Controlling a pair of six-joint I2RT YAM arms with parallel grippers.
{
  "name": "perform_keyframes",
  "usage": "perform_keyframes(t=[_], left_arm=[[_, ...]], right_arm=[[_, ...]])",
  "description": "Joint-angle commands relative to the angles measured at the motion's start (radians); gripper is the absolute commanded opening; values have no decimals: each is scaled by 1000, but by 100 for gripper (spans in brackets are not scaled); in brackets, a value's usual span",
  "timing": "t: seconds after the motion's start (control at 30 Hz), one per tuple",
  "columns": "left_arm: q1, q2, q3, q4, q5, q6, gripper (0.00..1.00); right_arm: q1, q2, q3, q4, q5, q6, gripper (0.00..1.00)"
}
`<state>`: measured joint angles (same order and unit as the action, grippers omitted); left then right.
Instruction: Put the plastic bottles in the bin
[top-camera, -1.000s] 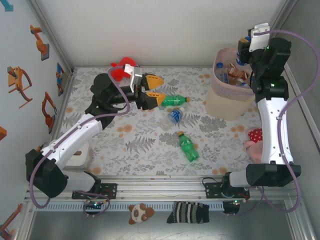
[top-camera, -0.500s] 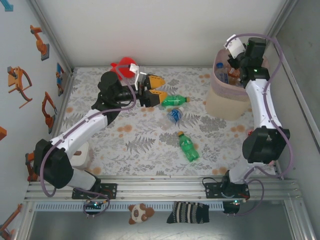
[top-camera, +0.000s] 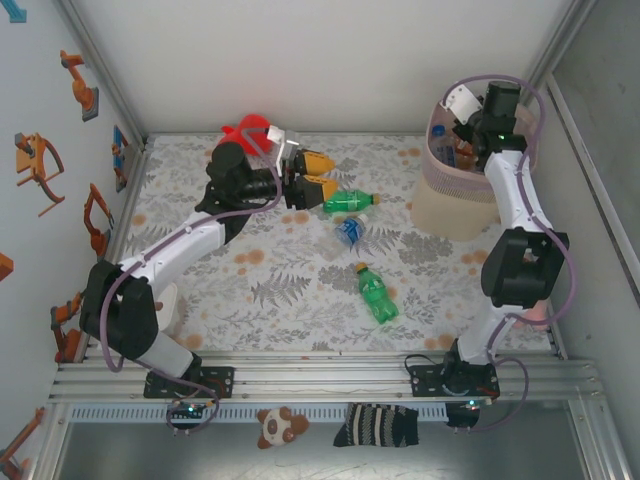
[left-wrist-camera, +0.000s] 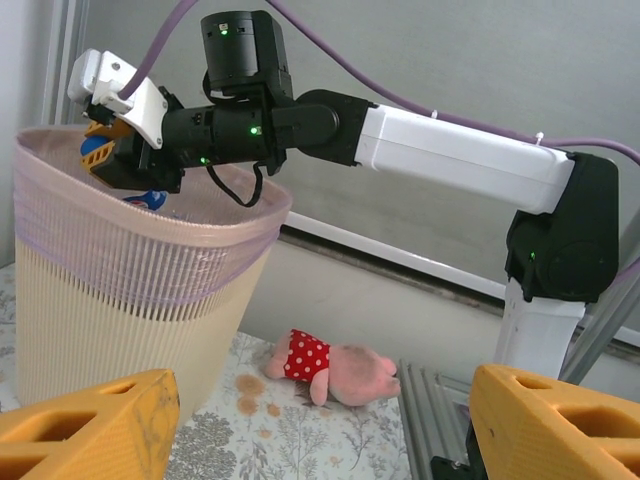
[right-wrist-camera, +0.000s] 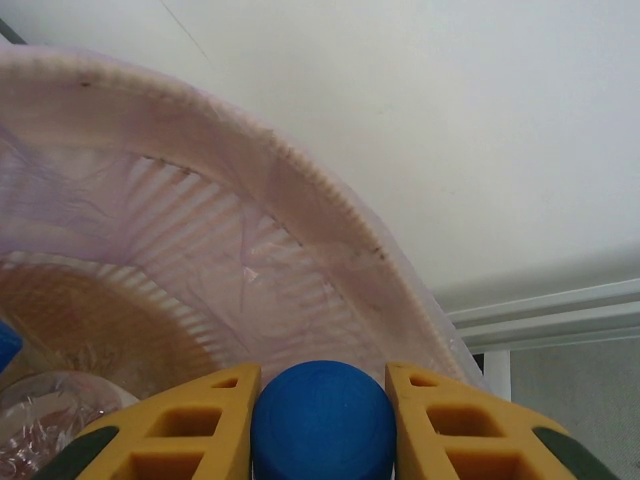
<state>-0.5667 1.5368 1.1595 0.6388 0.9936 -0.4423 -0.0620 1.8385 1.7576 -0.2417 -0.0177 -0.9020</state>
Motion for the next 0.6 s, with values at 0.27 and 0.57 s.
perform_keyframes(t=[0.27, 0.57], left_arm=[[8, -4, 31, 61, 28, -45, 76], [-1, -38, 12, 61, 23, -41, 76]], right_arm=[[-46, 17, -8, 19, -71, 63, 41], [-46, -88, 68, -70, -160, 225, 58]])
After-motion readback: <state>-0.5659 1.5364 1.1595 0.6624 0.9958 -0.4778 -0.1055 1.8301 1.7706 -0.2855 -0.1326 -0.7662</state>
